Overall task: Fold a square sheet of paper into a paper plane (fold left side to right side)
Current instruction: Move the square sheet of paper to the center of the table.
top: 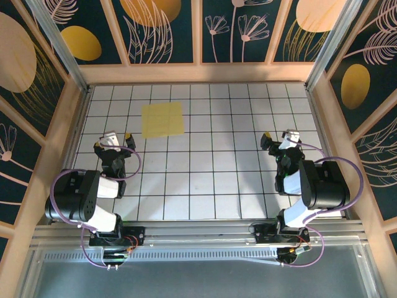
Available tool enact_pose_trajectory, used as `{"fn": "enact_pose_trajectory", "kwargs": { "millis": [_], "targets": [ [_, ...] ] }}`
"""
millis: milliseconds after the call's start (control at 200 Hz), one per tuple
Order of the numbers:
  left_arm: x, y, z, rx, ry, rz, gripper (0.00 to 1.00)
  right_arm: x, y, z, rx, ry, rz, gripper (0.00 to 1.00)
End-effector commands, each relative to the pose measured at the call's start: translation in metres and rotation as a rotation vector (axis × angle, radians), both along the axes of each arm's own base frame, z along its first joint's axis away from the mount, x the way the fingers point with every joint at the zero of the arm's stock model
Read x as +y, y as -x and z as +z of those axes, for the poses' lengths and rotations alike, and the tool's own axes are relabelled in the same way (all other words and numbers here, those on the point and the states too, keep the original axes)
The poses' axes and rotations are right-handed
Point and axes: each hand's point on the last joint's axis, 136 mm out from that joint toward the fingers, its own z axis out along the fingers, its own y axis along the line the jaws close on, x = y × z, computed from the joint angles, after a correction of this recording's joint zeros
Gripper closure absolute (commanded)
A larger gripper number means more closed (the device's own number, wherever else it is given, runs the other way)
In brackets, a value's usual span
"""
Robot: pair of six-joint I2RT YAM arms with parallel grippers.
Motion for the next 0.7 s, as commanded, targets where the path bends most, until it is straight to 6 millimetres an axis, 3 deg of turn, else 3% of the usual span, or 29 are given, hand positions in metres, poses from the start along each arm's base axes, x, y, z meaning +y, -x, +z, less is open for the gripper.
{"fn": "enact_pose_trajectory", "kwargs": {
  "millis": [0, 135, 235, 395, 475, 500, 520, 691],
  "targets": [
    [0.0, -0.008, 0.039, -0.058, -0.007, -0.009, 0.01, 0.0, 0.007, 0.028, -0.069, 0.015, -0.005, 0.01],
    [-0.005, -0.013, 0.075, -0.099, 0.045, -0.033, 0.01, 0.0, 0.014, 0.05, -0.074, -0.019, -0.012, 0.01],
    [-0.011, -0.031, 0.09, -0.028, 0.137, -0.045, 0.01, 0.003, 0.016, 0.064, -0.053, -0.086, -0.009, 0.01],
    [-0.034, -0.068, 0.079, 0.212, 0.241, -0.126, 0.01, 0.013, 0.019, 0.072, 0.071, -0.26, 0.01, 0.01],
    [-0.049, -0.086, 0.073, 0.302, 0.291, -0.188, 0.01, 0.026, 0.024, 0.068, 0.166, -0.371, 0.047, 0.01],
    [-0.053, -0.089, 0.063, 0.344, 0.309, -0.201, 0.01, 0.03, 0.026, 0.066, 0.196, -0.404, 0.06, 0.01],
    [-0.058, -0.096, 0.07, 0.343, 0.32, -0.224, 0.01, 0.035, 0.028, 0.065, 0.221, -0.428, 0.076, 0.01],
    [-0.092, -0.125, 0.053, 0.469, 0.447, -0.348, 0.01, 0.065, 0.044, 0.049, 0.403, -0.588, 0.166, 0.01]
  ]
}}
